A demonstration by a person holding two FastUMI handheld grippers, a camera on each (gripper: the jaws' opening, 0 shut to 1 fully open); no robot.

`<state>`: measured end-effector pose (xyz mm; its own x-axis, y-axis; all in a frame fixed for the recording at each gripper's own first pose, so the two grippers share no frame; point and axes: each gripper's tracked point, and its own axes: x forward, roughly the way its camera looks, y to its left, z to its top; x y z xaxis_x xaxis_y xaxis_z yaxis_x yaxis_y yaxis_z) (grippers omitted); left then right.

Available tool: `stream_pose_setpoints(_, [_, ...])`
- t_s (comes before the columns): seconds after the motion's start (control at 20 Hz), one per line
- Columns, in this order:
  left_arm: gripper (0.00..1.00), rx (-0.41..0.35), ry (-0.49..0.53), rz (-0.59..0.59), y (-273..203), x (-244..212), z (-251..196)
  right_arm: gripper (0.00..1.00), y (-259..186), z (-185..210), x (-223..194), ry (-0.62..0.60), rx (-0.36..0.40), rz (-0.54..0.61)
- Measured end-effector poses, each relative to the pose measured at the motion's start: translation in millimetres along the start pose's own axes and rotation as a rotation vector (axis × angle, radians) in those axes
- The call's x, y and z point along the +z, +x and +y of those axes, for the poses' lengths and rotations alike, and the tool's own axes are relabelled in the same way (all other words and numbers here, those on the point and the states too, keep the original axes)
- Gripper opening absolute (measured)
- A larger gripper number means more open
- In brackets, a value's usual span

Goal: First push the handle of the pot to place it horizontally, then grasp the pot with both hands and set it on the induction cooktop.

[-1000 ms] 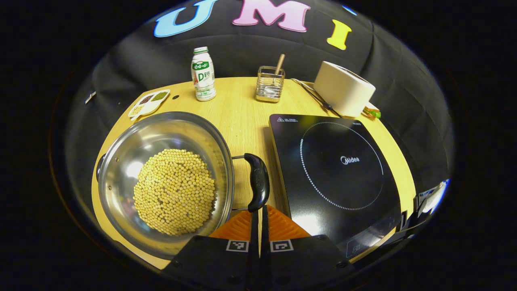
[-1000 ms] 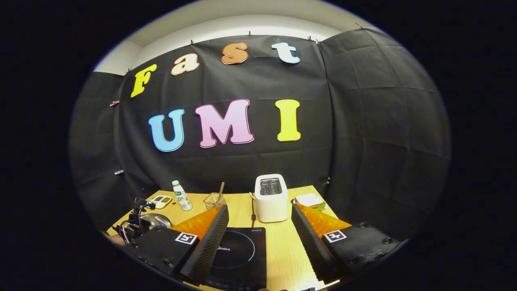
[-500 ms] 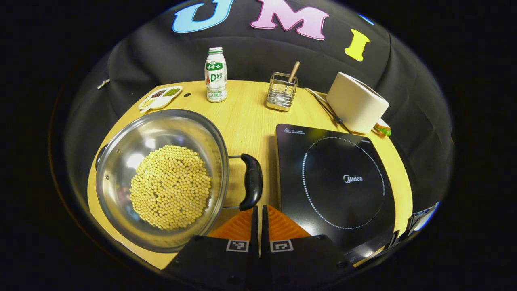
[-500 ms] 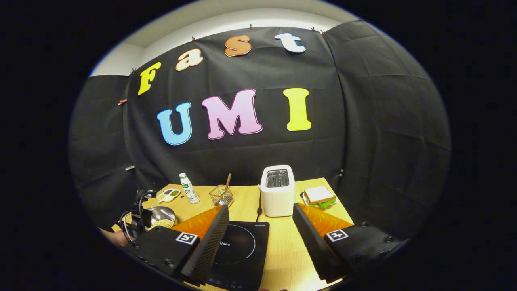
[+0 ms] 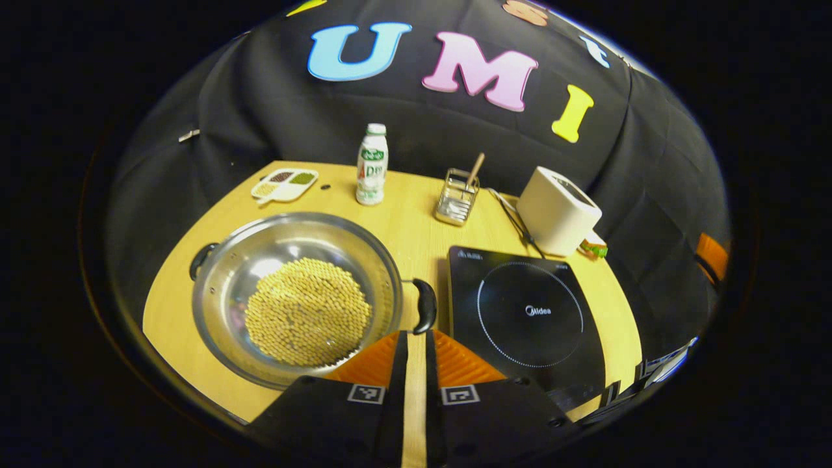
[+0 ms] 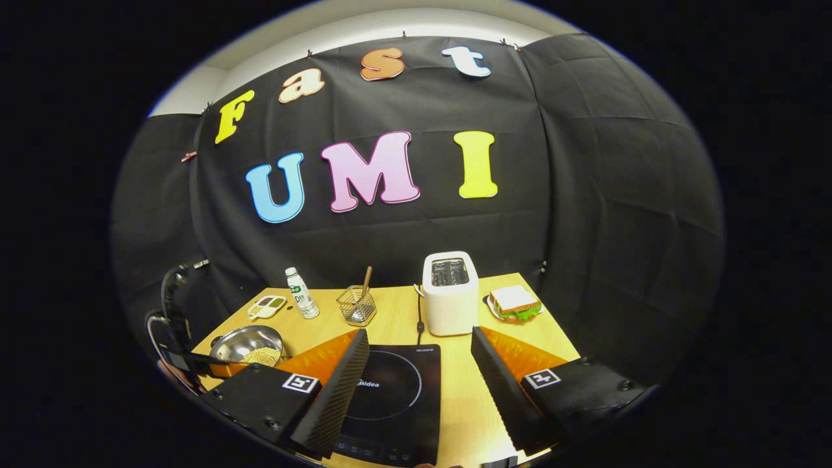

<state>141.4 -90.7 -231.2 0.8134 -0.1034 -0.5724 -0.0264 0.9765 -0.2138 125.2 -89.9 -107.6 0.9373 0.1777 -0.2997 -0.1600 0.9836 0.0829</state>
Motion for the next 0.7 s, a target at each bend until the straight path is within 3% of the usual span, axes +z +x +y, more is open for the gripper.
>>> stream_pose_setpoints(0.1, [0.37,-0.023,-0.012,-0.039,-18,20,16,0.99,2,22,-5,-0.003,0.002,0.013])
stream_pose_setpoints(0.25, [0.94,-0.003,0.003,-0.103,-41,48,56,0.99,8,66,-17,-0.01,0.033,0.052])
stream_pose_setpoints(0.3, [0.98,0.008,0.008,-0.109,-43,53,72,0.98,11,80,-21,-0.018,0.039,0.062])
stream_pose_setpoints(0.7, [0.95,0.052,0.038,-0.113,-50,71,192,0.99,56,198,-63,-0.061,0.119,0.156])
